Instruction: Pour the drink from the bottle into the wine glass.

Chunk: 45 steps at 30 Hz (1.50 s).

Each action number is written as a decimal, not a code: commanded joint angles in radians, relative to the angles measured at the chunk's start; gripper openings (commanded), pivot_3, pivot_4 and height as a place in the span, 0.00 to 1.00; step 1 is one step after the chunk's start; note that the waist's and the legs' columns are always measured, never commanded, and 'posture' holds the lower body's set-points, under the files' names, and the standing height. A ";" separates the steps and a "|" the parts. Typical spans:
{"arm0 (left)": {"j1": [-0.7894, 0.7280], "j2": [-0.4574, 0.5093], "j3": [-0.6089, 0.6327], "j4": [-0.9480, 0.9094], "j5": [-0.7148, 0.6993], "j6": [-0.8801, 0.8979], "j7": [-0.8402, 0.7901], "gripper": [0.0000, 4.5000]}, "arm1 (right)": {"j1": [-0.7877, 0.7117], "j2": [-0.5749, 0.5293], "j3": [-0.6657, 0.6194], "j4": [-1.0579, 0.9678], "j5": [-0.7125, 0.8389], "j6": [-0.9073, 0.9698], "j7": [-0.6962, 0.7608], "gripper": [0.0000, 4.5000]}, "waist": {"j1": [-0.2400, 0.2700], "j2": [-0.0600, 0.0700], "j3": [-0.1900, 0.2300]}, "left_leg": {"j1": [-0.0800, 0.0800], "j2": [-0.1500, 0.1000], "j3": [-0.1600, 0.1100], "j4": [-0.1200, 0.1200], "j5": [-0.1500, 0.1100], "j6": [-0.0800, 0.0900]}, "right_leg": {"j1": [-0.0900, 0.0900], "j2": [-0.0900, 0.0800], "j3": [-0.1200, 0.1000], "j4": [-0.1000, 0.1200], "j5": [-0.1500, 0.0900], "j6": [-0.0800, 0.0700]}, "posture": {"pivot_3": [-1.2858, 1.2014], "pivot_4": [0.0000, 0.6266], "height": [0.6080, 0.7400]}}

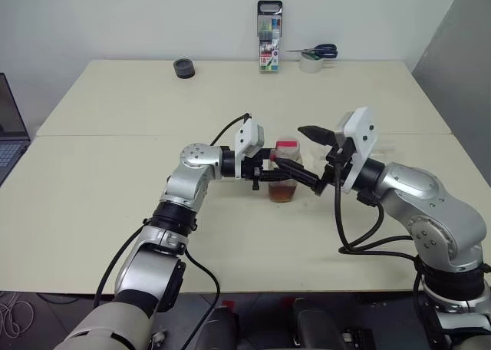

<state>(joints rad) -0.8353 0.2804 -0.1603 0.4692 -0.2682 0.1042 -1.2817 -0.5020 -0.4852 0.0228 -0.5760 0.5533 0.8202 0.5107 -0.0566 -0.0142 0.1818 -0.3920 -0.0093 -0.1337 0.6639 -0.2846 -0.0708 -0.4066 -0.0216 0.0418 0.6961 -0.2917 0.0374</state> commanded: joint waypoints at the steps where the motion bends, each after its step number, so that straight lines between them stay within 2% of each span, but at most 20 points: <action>1: -0.011 0.001 0.007 -0.058 -0.015 -0.014 -0.010 0.40 | -0.026 -0.014 -0.020 -0.028 0.021 0.006 0.005 1.00 | 0.000 0.000 0.000 | 0.000 0.000 0.000 0.000 0.000 0.000 | 0.000 0.000 0.000 0.000 0.000 0.000 | 0.52 0.24 1.00; 9: 0.000 -0.004 0.002 -0.078 -0.014 -0.011 -0.012 0.40 | -0.023 -0.032 -0.016 -0.018 0.038 0.027 0.013 1.00 | 0.000 0.000 0.000 | 0.000 0.000 0.000 0.000 0.000 0.000 | 0.000 0.000 0.000 0.000 0.000 0.000 | 0.52 0.24 1.00; 22: 0.009 0.000 -0.004 -0.092 -0.009 -0.009 -0.019 0.40 | -0.034 0.001 -0.033 0.007 0.051 0.019 0.002 1.00 | 0.000 0.000 0.000 | 0.000 0.000 0.000 0.000 0.000 0.000 | 0.000 0.000 0.000 0.000 0.000 0.000 | 0.52 0.24 1.00; 26: 0.015 0.001 -0.006 -0.100 -0.009 -0.005 -0.019 0.40 | -0.037 -0.003 -0.017 0.010 0.035 0.003 0.006 0.74 | 0.000 0.000 0.000 | 0.000 0.000 0.000 0.000 0.000 0.000 | 0.000 0.000 0.000 0.000 0.000 0.000 | 0.52 0.24 1.00; 30: 0.019 0.002 -0.007 -0.107 -0.008 -0.002 -0.018 0.40 | -0.036 -0.003 -0.009 0.011 0.023 -0.012 0.005 0.41 | 0.000 0.000 0.000 | 0.000 0.000 0.000 0.000 0.000 0.000 | 0.000 0.000 0.000 0.000 0.000 0.000 | 0.52 0.24 1.00; 33: 0.027 0.003 -0.009 -0.114 -0.009 0.001 -0.017 0.40 | -0.033 -0.017 0.009 0.008 -0.006 -0.043 0.013 0.40 | 0.000 0.000 0.000 | 0.000 0.000 0.000 0.000 0.000 0.000 | 0.000 0.000 0.000 0.000 0.000 0.000 | 0.52 0.24 1.00; 40: 0.051 0.005 -0.011 -0.145 -0.017 0.025 -0.007 0.39 | -0.013 -0.111 0.107 0.011 -0.211 -0.243 0.048 0.40 | 0.000 0.000 0.000 | 0.000 0.000 0.000 0.000 0.000 0.001 | 0.000 0.000 0.000 -0.001 0.000 0.000 | 0.52 0.24 1.00; 43: 0.059 0.006 -0.012 -0.157 -0.019 0.035 -0.002 0.39 | 0.005 -0.090 0.083 0.018 -0.201 -0.259 0.036 0.39 | 0.000 0.000 0.000 | 0.000 0.000 0.000 0.000 0.000 0.000 | 0.000 0.000 0.000 0.000 0.000 0.000 | 0.52 0.24 1.00; 45: 0.063 0.006 -0.011 -0.162 -0.018 0.039 0.001 0.39 | 0.022 -0.049 0.030 0.010 -0.126 -0.226 0.021 0.39 | 0.000 0.000 0.000 | 0.000 0.000 0.000 0.000 0.000 -0.001 | 0.000 0.000 0.000 0.000 0.000 0.000 | 0.52 0.24 1.00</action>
<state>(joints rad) -0.7712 0.2855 -0.1682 0.3615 -0.2680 0.1479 -1.2721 -0.4772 -0.5554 0.1464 -0.5543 0.3877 0.5889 0.5683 -0.0562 -0.0143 0.1819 -0.3921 -0.0091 -0.1337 0.6640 -0.2842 -0.0717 -0.4066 -0.0216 0.0418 0.6960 -0.2917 0.0375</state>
